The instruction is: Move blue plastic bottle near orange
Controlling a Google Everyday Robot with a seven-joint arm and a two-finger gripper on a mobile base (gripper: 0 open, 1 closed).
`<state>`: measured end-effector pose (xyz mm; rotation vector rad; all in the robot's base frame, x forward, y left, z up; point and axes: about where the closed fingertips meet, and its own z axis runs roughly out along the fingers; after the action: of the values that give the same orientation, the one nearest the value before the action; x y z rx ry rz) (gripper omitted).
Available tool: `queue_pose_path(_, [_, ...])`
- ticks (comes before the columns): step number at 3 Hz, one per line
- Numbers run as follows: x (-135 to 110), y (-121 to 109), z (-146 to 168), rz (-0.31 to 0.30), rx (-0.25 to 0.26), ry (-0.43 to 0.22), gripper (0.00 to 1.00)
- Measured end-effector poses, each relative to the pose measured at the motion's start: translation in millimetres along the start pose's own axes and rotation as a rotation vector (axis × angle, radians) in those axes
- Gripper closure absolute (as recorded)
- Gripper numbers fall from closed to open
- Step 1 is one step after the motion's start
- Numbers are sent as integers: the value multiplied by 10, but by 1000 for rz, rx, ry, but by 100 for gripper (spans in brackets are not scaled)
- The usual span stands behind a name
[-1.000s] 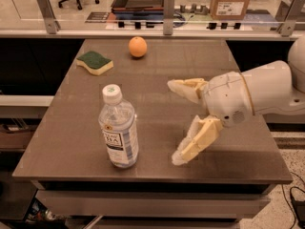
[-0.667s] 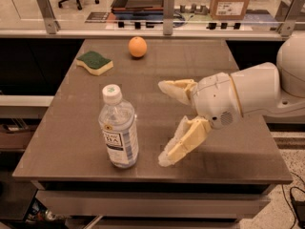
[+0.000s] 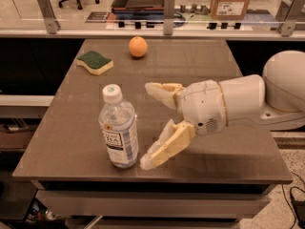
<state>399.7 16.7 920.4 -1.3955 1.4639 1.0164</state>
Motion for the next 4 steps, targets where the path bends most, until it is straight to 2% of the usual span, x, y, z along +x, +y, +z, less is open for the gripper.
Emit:
queue_pose_path(1, [-89,59,126,8,-17,-110,0])
queue_pose_path(2, [-195,106,244,1,-19,-154,16])
queue_pose_path(4, [-240,140,278,-8,-26,-150,62])
